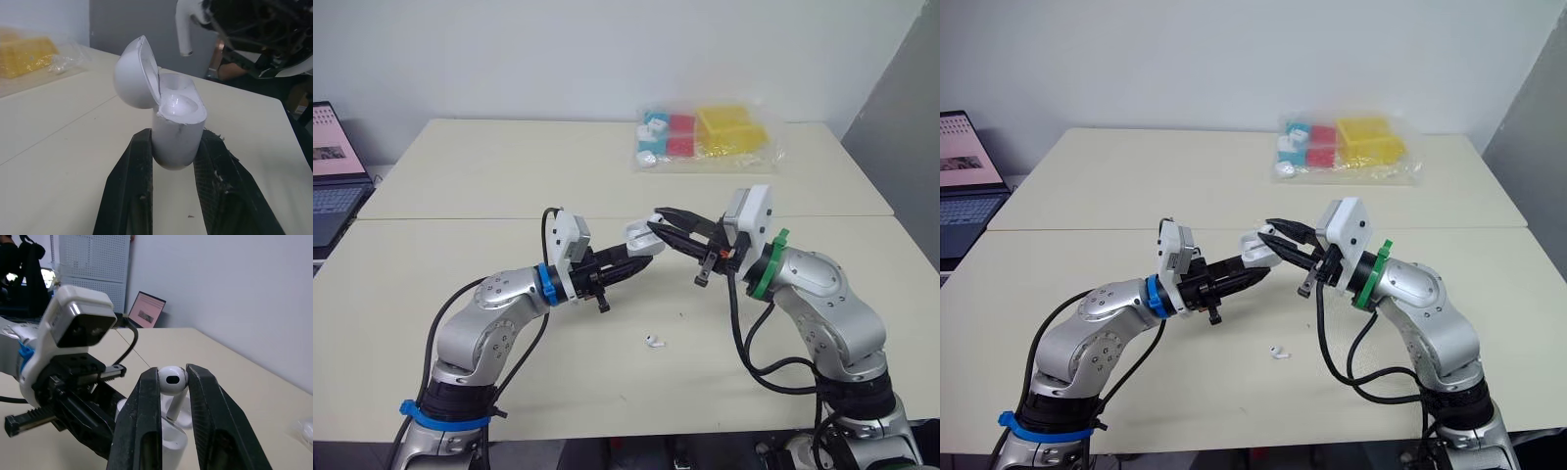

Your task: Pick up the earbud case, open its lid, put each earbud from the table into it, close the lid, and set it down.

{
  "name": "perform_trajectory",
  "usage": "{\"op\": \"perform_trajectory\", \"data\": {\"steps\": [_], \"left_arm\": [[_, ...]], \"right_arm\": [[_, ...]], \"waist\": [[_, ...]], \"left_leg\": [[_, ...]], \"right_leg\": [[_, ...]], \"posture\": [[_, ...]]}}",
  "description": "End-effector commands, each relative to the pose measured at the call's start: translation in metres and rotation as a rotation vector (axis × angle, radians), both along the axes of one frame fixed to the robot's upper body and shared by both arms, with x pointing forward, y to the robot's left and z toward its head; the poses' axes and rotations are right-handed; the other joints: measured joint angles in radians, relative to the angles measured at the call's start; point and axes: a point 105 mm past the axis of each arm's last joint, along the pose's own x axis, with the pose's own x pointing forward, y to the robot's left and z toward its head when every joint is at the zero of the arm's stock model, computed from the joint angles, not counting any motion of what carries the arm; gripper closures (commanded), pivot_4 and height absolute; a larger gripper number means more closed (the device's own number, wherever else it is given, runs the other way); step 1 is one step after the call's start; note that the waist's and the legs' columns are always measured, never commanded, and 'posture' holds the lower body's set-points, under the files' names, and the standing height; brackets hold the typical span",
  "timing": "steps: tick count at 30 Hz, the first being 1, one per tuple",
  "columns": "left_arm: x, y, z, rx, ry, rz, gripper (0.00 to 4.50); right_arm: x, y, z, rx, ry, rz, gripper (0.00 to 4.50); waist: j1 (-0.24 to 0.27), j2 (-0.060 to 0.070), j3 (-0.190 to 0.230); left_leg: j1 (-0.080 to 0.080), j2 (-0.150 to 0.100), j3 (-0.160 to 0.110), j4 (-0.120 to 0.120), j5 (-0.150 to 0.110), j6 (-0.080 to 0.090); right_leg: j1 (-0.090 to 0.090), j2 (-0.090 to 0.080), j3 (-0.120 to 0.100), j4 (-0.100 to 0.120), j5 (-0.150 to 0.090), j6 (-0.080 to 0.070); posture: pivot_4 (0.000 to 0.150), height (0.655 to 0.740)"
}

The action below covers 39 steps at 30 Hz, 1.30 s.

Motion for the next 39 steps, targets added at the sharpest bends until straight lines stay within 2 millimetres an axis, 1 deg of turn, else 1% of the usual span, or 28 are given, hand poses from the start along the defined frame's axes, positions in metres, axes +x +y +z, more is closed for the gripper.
{"op": "perform_trajectory", "data": {"steps": [1,6,14,19,25,28,31,34,36,37,38,39], "left_arm": [[-0.005,-0.004,0.015,-0.02,-0.06,-0.026,3.71],[-0.003,-0.005,0.017,-0.024,-0.067,-0.017,3.71],[-0.006,-0.006,0.012,-0.011,-0.055,-0.018,3.71],[-0.006,-0.008,0.017,-0.027,-0.063,-0.021,3.71],[-0.008,-0.008,0.016,-0.022,-0.065,-0.024,3.71],[-0.008,-0.008,0.017,-0.025,-0.066,-0.023,3.71],[-0.007,-0.008,0.017,-0.017,-0.079,-0.023,3.71],[-0.008,-0.008,0.017,-0.006,-0.09,-0.027,3.71],[-0.008,-0.008,0.016,-0.003,-0.093,-0.026,3.71],[-0.007,-0.008,0.016,-0.001,-0.095,-0.025,3.71],[-0.007,-0.008,0.016,0.0,-0.097,-0.024,3.71],[-0.006,-0.008,0.016,0.001,-0.103,-0.019,3.71]], "right_arm": [[-0.002,0.0,0.006,0.016,-0.059,-0.003,4.1],[-0.002,0.0,-0.005,0.005,-0.038,-0.002,4.1],[-0.009,0.008,-0.001,0.013,-0.07,0.04,4.1],[-0.002,0.002,-0.016,-0.032,-0.046,0.003,4.1],[0.004,-0.003,-0.016,-0.047,-0.08,-0.034,4.1],[0.004,-0.002,-0.018,-0.055,-0.08,-0.029,4.1],[-0.002,0.002,-0.02,-0.062,-0.033,0.013,4.1],[-0.005,0.003,-0.019,-0.04,0.021,0.038,4.1],[-0.006,0.002,-0.018,-0.044,0.036,0.041,3.35],[-0.006,0.001,-0.017,-0.05,0.035,0.039,3.09],[-0.006,0.001,-0.016,-0.055,0.035,0.038,2.66],[-0.006,0.0,-0.015,-0.055,0.041,0.04,2.35]], "waist": [[0.0,0.0,0.0],[0.0,0.0,0.0],[0.0,0.0,0.0],[0.0,0.0,0.0],[0.0,0.0,0.0],[0.0,0.0,0.0],[0.0,0.0,0.0],[0.0,0.0,0.0],[0.0,0.0,0.0],[0.0,0.0,0.0],[0.0,0.0,0.0],[0.0,0.0,0.0]], "left_leg": [[0.0,0.0,0.0,0.0,0.0,0.0],[0.0,0.0,0.0,0.0,0.0,0.0],[0.0,0.0,0.0,0.0,0.0,0.0],[0.0,0.0,0.0,0.0,0.0,0.0],[0.0,0.0,0.0,0.0,0.0,0.0],[0.0,0.0,0.0,0.0,0.0,0.0],[0.0,0.0,0.0,0.0,0.0,0.0],[0.0,0.0,0.0,0.0,0.0,0.0],[0.0,0.0,0.0,0.0,0.0,0.0],[0.0,0.0,0.0,0.0,0.0,0.0],[0.0,0.0,0.0,0.0,0.0,0.0],[0.0,0.0,0.0,0.0,0.0,0.0]], "right_leg": [[0.0,0.0,0.0,0.0,0.0,0.0],[0.0,0.0,0.0,0.0,0.0,0.0],[0.0,0.0,0.0,0.0,0.0,0.0],[0.0,0.0,0.0,0.0,0.0,0.0],[0.0,0.0,0.0,0.0,0.0,0.0],[0.0,0.0,0.0,0.0,0.0,0.0],[0.0,0.0,0.0,0.0,0.0,0.0],[0.0,0.0,0.0,0.0,0.0,0.0],[0.0,0.0,0.0,0.0,0.0,0.0],[0.0,0.0,0.0,0.0,0.0,0.0],[0.0,0.0,0.0,0.0,0.0,0.0],[0.0,0.0,0.0,0.0,0.0,0.0]], "posture": [[0.15,0.74],[0.15,0.74],[0.15,0.74],[0.15,0.74],[0.15,0.74],[0.15,0.74],[0.15,0.74],[0.15,0.74],[0.15,0.74],[0.15,0.74],[0.15,0.74],[0.15,0.74]]}}
